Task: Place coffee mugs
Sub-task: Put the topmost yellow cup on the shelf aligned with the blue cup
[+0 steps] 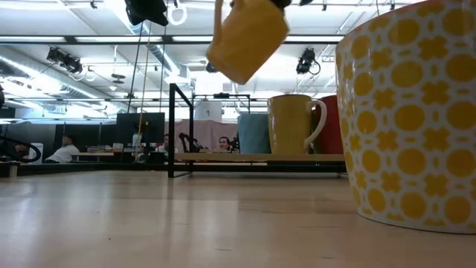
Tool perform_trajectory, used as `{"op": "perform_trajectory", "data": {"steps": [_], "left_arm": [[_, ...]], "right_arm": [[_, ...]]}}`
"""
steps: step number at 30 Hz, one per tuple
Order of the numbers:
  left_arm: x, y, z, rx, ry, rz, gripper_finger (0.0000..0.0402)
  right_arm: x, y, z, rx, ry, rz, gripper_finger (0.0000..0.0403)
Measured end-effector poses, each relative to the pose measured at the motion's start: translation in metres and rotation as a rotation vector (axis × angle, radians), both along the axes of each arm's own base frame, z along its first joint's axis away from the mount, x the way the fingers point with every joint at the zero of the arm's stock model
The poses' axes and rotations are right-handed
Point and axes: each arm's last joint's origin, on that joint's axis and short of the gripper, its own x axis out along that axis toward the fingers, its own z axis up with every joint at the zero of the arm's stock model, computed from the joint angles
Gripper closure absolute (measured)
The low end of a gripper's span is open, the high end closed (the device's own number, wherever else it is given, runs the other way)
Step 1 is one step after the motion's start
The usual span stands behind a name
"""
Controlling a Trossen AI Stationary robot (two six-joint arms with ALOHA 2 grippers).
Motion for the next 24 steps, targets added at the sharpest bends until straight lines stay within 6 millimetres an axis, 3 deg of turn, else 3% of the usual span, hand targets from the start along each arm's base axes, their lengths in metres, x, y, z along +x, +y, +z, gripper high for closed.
{"op": "perform_trajectory", "data": {"steps": [8,24], "left_arm": [[0.000,0.000,0.000,-0.028,-0.003,0.027,0.0237],[0.000,0.000,0.000,-0.032,-0.004,0.030,0.0237]], "right_arm": [[0.030,-0.028,-0.004,-0.125,0.017,0.101,0.0374],[0.037,-0.070,-0.022,-0.297,0.097,0.290,0.0373]]}}
